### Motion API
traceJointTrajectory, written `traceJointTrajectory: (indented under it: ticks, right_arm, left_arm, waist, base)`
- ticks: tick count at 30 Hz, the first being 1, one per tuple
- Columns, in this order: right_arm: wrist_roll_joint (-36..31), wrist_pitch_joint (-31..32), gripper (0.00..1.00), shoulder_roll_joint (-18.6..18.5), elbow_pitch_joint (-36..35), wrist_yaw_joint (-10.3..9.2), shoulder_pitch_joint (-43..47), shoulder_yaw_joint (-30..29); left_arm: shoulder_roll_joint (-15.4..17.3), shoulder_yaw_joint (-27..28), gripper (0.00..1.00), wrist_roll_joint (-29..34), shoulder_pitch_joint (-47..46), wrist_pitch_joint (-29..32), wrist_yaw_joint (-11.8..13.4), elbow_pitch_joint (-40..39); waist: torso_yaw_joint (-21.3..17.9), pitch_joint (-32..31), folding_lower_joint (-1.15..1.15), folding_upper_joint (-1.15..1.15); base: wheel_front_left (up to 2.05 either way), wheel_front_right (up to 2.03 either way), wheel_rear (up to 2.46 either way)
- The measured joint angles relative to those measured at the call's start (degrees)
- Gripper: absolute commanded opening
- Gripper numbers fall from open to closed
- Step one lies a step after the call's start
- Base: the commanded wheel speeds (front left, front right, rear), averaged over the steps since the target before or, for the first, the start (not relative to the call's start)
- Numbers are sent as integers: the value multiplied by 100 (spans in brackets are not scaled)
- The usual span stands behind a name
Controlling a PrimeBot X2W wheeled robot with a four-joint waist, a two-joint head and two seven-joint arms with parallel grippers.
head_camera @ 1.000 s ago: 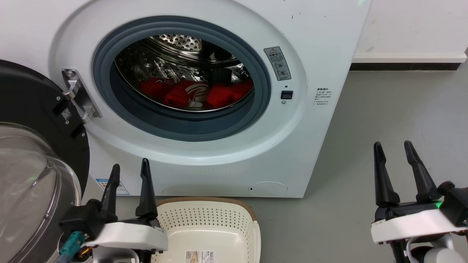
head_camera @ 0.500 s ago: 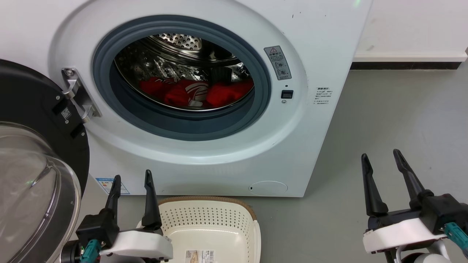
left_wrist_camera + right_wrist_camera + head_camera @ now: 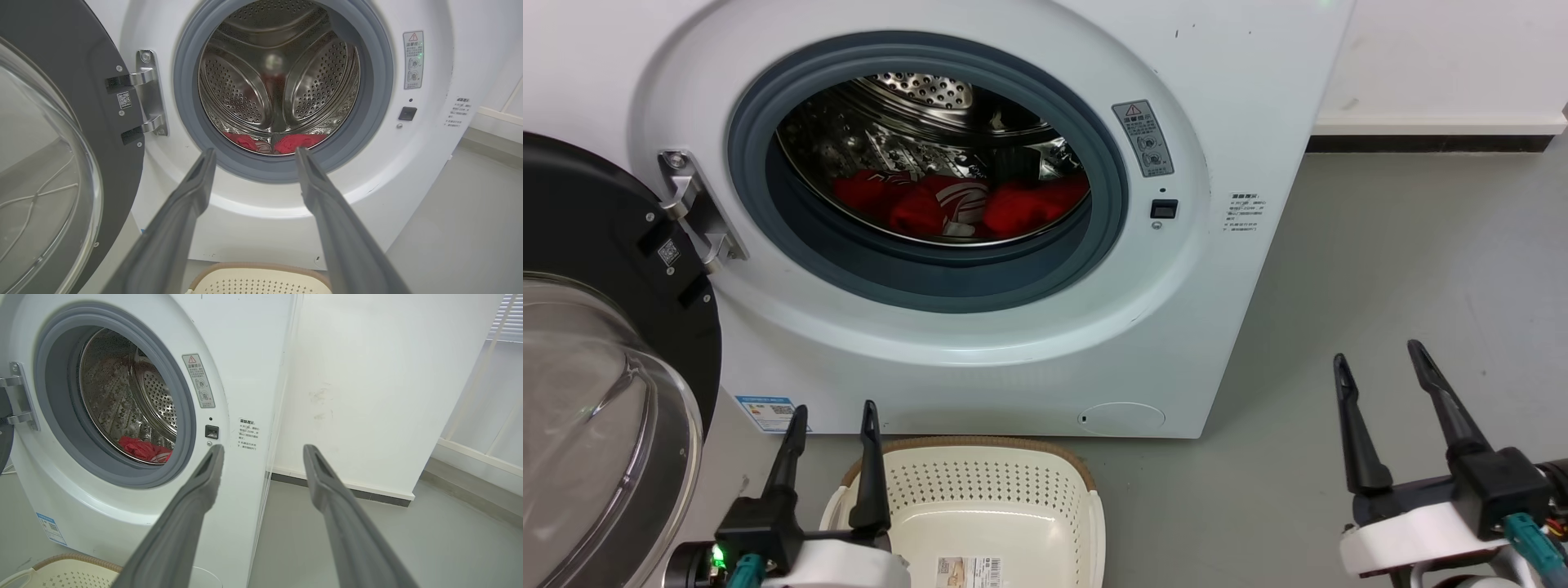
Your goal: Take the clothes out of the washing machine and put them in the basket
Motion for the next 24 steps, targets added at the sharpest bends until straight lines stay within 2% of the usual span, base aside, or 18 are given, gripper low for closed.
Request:
traceJointTrajectory:
  ticks: [9,24]
  right_arm:
    - [188,-100,100,-8,219,1,35,-231]
    - [186,-223,100,-13,683,1,35,-40]
  left_arm:
    - [35,-135,100,635,43,-92,129,130]
    - [157,-397,100,1128,68,-211,330,-46]
  waist:
    - [-3,24,0,0]
    - [17,42,0,0]
  base:
    - [0,0,0]
    - [0,0,0]
